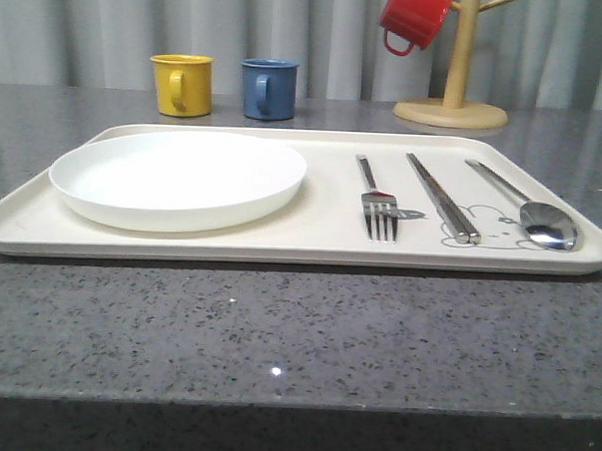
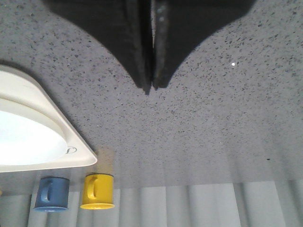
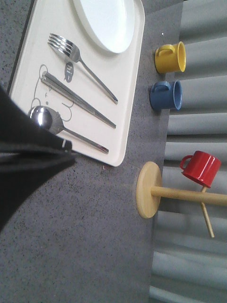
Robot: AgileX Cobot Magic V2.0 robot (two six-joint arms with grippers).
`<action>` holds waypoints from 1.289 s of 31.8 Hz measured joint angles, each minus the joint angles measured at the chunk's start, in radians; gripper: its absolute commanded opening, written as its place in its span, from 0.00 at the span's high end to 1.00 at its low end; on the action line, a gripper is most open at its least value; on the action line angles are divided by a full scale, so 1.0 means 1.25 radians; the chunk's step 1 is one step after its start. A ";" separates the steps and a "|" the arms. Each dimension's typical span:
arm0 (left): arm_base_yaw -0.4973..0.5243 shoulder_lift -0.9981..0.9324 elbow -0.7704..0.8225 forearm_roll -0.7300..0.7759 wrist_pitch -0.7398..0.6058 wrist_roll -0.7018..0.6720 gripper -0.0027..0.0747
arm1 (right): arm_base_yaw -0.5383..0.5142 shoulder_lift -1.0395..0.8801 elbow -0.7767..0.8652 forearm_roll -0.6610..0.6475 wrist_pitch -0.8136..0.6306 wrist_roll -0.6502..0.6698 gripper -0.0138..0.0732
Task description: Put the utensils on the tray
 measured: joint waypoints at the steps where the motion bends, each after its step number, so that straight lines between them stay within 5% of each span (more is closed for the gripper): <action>1: 0.000 0.000 0.000 0.000 -0.001 0.000 0.99 | 0.000 0.000 0.000 0.000 0.000 0.000 0.93; 41: 0.000 0.000 0.000 0.000 -0.001 0.000 0.99 | -0.025 -0.021 0.050 -0.035 -0.037 0.000 0.93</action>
